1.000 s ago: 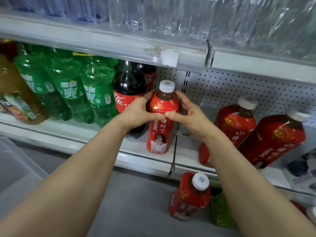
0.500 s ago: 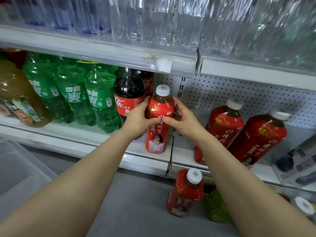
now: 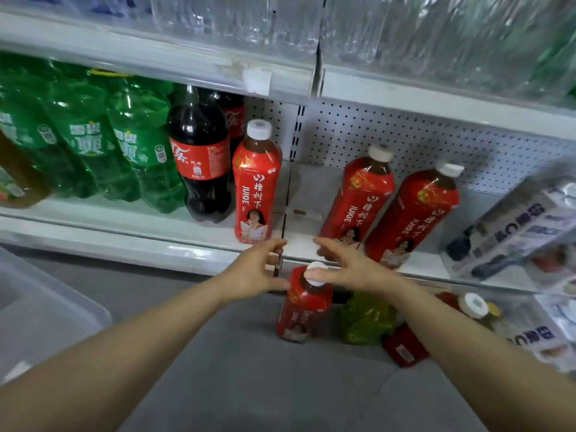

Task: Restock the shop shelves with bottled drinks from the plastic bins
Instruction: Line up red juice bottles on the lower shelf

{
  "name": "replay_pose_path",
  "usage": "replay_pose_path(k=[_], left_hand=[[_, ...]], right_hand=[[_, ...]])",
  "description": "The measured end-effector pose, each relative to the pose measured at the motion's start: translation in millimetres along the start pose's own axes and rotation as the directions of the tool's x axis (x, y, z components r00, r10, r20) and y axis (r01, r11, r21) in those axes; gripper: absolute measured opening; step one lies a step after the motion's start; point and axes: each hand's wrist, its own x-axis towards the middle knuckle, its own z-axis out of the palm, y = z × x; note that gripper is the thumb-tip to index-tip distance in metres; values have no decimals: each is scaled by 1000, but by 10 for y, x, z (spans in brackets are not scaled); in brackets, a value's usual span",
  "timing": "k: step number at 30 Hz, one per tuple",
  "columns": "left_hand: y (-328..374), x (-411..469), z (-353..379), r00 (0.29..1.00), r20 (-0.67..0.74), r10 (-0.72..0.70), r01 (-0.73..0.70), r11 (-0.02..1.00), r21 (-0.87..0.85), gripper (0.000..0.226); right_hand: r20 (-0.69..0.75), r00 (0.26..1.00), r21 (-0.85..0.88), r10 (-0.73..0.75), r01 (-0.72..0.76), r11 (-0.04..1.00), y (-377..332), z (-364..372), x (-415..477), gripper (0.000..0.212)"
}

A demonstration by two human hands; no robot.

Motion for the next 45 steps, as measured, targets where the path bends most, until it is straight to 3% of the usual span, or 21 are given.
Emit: replay_pose_path(k=[2,5,9,13,22,34,37,39,45], left_hand=[[-106,18,156,996,84,2,-3,1000,12,101],[-289,47,361,986,164,16,-28,997,69,100],[-505,96,583,986,167,-17,16,1000,11,108],[-729,188,737,981,165,-104,101,994,30,108],[-838,297,1000,976,40,-213,213,977,13,109],[-287,107,416,988,119,-94,85,994,75,88],[-133,135,210,995,84,-53,45,994,95,96],[-30,151,105,999,50,-21,16,995,100,99],[347,171,-149,999,-19,38,-37,998,48,90]], right_hand=[[-30,1000,15,8,-8,1000,138,89,-58,100],[-76,997,24,-5,7,1000,352,321,-66,107],[-232,967,27,-104,113,993,612,646,5,100],[-317,942,-16,-107,107,994,618,683,72,101],[-262,960,-85,-95,75,994,542,569,78,100],[-115,983,75,-142,151,986,51,31,14,89],[-110,978,82,-176,185,979,-170,-108,18,92],[-108,972,107,-207,218,970,-322,-217,-16,83],[-170,944,115,-282,303,946,-677,-542,-129,75]])
